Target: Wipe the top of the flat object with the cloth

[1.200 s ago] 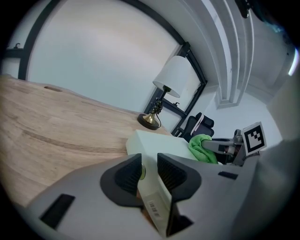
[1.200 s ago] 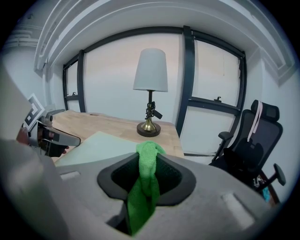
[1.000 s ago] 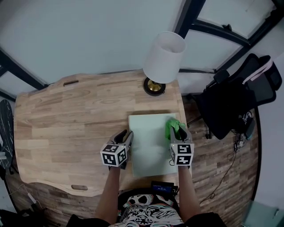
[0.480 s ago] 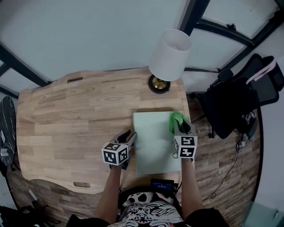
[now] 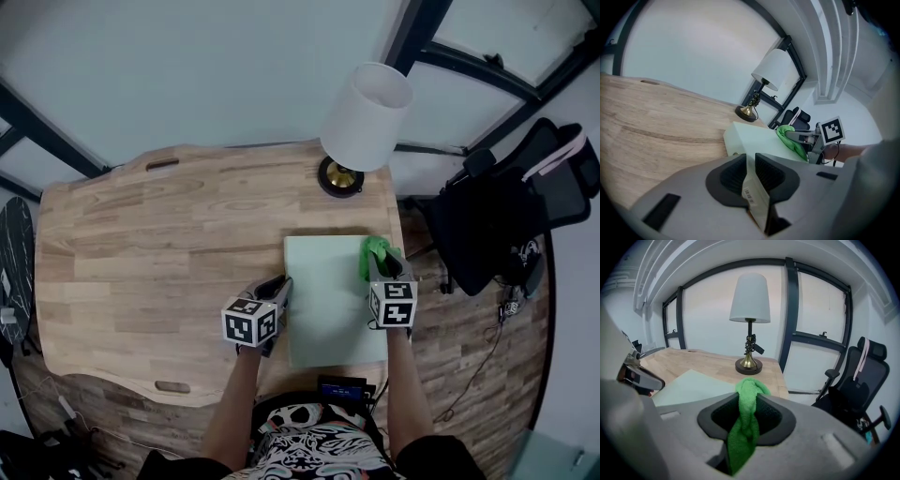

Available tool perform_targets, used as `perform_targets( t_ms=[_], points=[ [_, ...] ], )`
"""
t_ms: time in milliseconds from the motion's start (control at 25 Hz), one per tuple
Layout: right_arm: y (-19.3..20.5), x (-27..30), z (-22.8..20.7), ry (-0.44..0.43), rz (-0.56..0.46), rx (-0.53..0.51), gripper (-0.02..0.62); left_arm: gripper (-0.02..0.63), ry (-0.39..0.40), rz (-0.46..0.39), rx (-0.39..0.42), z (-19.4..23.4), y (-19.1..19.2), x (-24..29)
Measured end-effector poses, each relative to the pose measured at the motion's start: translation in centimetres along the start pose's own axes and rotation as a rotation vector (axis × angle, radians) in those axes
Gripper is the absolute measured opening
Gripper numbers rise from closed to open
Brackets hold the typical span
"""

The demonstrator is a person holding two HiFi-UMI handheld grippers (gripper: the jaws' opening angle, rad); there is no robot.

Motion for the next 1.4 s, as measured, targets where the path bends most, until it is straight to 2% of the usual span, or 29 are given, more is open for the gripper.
perform_targets(
  t_ms=[80,440,680,880,1000,1080,1200,1280,1400],
  points=[
    [0.0,0.1,0.1,-0.004,0.013,0.001,0.094,0.040,-0.005,0.009,0.023,-0.3,0.0,0.2],
    [-0.4,0.4,0.2,-0.003,0.036,-0.003,0.094,0.038,0.021,-0.004,-0.020,0.0,0.0,0.2],
    [-1.0,0.3,0.5,0.011,0.007,-0.079,0.094,0.038,0.017,0.025,-0.011,-0.1,-0.1,0.1],
    [-1.6,0.7,0.6,0.025,-0.006,-0.098,0.094,0.038,0.021,0.025,-0.026,0.0,-0.1,0.1],
    [-1.4,1.1,0.9,-0.003,0.001,-0.051,0.094,0.037,-0.006,0.043,-0.032,-0.1,-0.2,-0.2],
    [-1.2,1.3,0.7,-0.024,0.000,-0.019,0.094,0.060,-0.024,0.045,-0.035,0.0,-0.2,-0.2],
    [-1.1,1.3,0.6,-0.032,0.006,-0.013,0.094,0.117,0.005,-0.003,-0.141,0.9,0.2,-0.5],
    [-1.2,1.2,0.7,-0.025,0.008,-0.015,0.094,0.117,0.050,-0.041,-0.235,1.3,0.4,-0.5],
    [-1.2,1.2,0.7,-0.021,0.005,-0.004,0.094,0.128,0.092,-0.073,-0.299,1.4,0.5,-0.5]
  ],
)
Point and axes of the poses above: the fingertips, and each gripper's own axes: x forward along the fingers, z to its left, y out of its underside, the point moved 5 cm from there along -x, backward along the fingers, and after that the axes turned 13 degrees about y, right-handed, at the moved point
